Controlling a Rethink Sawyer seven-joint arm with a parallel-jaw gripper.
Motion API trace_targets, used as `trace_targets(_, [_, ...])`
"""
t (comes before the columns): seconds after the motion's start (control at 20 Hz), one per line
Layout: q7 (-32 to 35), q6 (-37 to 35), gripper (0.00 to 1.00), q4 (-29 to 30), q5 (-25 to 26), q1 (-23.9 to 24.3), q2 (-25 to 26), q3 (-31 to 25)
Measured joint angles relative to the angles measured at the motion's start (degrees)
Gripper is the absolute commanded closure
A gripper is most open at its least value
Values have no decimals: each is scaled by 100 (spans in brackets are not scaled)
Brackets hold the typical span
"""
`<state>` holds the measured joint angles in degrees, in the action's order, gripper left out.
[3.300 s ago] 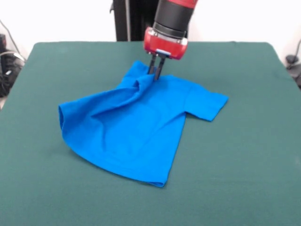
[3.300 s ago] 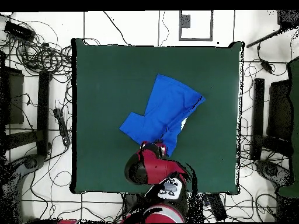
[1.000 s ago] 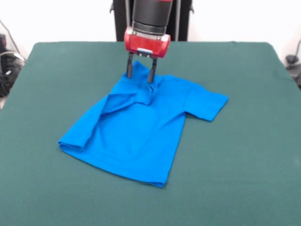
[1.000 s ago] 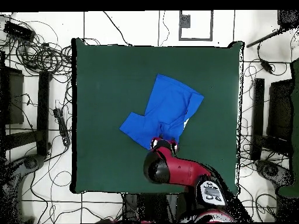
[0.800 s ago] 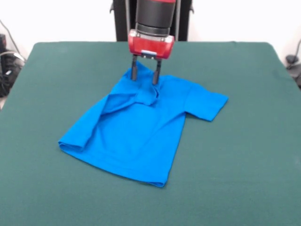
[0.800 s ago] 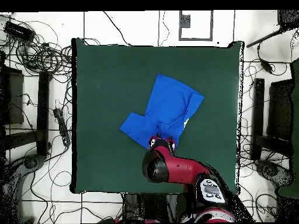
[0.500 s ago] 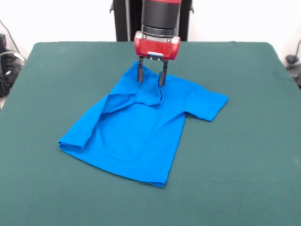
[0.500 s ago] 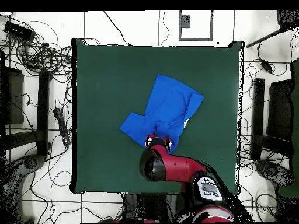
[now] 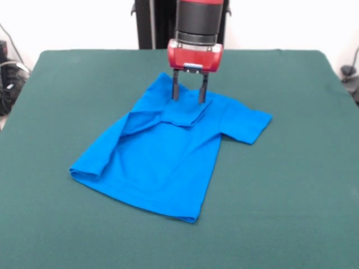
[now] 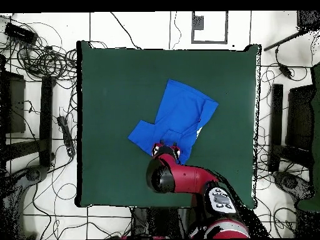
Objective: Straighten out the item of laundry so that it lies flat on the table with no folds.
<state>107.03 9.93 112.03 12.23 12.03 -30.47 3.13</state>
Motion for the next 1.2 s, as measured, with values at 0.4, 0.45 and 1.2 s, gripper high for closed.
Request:
trace_targets(0.4, [0, 0, 0, 0, 0, -24, -104, -47])
trace_targets(0.45, [0, 0, 0, 0, 0, -31, -104, -47])
trace_targets(1.2, [0, 0, 0, -15, 0, -51, 83, -63])
